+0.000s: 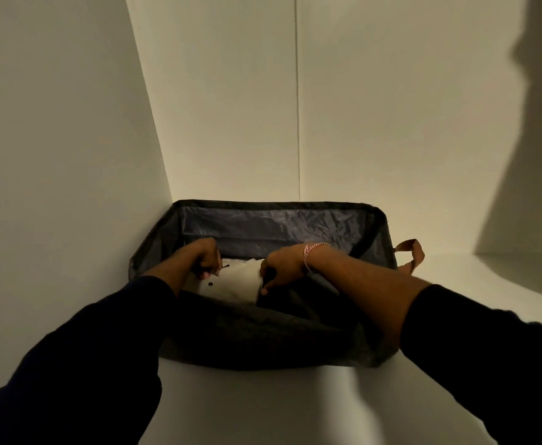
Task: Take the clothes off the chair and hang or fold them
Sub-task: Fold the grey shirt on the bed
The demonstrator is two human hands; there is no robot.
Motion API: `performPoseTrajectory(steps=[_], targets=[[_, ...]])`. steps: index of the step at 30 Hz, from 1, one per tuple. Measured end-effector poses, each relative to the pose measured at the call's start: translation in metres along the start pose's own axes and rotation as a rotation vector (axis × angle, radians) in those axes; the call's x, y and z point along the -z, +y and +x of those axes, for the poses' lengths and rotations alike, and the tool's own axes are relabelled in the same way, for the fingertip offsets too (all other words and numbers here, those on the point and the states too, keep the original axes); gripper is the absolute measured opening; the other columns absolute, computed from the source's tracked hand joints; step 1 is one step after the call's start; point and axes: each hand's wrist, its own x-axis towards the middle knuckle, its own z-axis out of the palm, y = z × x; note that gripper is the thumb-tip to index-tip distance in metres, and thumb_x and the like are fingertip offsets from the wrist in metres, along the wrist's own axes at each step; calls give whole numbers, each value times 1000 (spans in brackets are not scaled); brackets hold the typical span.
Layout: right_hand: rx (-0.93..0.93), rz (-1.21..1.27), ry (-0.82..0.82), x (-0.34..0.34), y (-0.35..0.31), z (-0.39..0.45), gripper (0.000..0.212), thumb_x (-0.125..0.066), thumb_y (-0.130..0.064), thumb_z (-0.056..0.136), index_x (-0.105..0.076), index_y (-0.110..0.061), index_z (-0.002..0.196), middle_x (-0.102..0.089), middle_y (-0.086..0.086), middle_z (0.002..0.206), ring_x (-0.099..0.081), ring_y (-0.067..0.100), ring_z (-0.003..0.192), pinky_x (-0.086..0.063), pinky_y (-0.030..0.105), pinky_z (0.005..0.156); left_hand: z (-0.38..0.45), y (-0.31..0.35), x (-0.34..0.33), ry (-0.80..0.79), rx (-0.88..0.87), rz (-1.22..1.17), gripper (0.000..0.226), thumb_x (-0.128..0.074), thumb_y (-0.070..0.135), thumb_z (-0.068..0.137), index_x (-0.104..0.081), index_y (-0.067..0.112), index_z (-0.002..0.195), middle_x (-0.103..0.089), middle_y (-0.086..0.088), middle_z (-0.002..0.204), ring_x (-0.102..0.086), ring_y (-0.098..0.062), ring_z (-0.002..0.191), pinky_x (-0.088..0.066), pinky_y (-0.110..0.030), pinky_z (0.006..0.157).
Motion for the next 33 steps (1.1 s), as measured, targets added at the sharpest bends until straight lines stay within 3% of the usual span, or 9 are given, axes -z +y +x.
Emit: performPoseTrajectory(steps=[4, 11, 15, 19, 22, 24, 27, 30, 33], targets=[[-10, 2, -22, -1, -6, 12, 65, -62, -50, 94, -45, -19, 147, -49, 9, 147, -51, 30, 128, -41, 45, 110, -1, -3, 1, -107, -29, -24, 20, -53, -5, 95, -68, 6, 90, -59, -12, 72, -56, -17, 54, -52, -22, 46], [-11, 6, -52, 0, -7, 18, 62, -60, -48, 96, -45, -18, 147, -49, 9, 147, -50, 29, 129, -40, 46, 112, -1, -14, 7, -161, -32, -264, 7, -67, -2, 90, -67, 5, 91, -60, -12, 75, -56, -17, 59, -55, -23, 51], [-16, -17, -40, 3, -6, 15, 62, -60, -49, 95, -46, -17, 147, -51, 9, 145, -52, 28, 127, -41, 42, 110, 1, -16, 0, -84, -19, -242, 12, -63, -1, 94, -66, 5, 84, -63, -13, 77, -60, -18, 64, -56, -22, 50], [-9, -29, -49, 5, -8, 6, 60, -58, -49, 96, -47, -15, 145, -53, 9, 142, -53, 26, 124, -43, 40, 108, -5, -7, -3, 8, 16, -10, 22, -75, 11, 88, -73, -5, 103, -65, -10, 70, -60, -16, 54, -52, -23, 53], [5, -21, -44, 7, -9, -10, 56, -57, -49, 97, -53, -13, 139, -58, 8, 135, -57, 25, 117, -45, 36, 100, -22, 6, 2, 206, -37, 324, 38, -79, 29, 82, -71, 0, 106, -70, -14, 98, -70, -28, 88, -55, -31, 76], [9, 0, -33, 9, -10, -24, 55, -52, -54, 98, -59, -12, 134, -61, 9, 131, -59, 25, 113, -46, 38, 99, -38, 18, 12, 242, -83, 198, 40, -79, 31, 82, -69, -1, 104, -70, -15, 96, -70, -28, 86, -59, -35, 78], [-10, 110, -19, 14, -17, -54, 67, -39, -63, 99, -61, -10, 133, -58, 10, 136, -56, 26, 120, -40, 39, 104, -72, 39, 27, 1, -163, -125, 52, -74, 52, 83, -72, 3, 100, -73, -10, 81, -68, -20, 71, -59, -33, 72], [-26, 197, -62, 19, -24, -85, 77, -28, -76, 94, -72, -18, 120, -58, 8, 136, -54, 25, 124, -34, 38, 110, -117, 56, 37, -330, -224, -185, 76, -74, 75, 63, -73, 13, 108, -75, -11, 101, -70, -22, 87, -56, -35, 86], [-34, 279, -128, 21, -29, -118, 89, -24, -88, 82, -79, -22, 102, -62, 7, 128, -58, 22, 116, -37, 39, 110, -150, 61, 41, -562, -332, -260, 89, -87, 67, 51, -67, 10, 116, -71, -16, 115, -70, -25, 99, -56, -33, 89]])
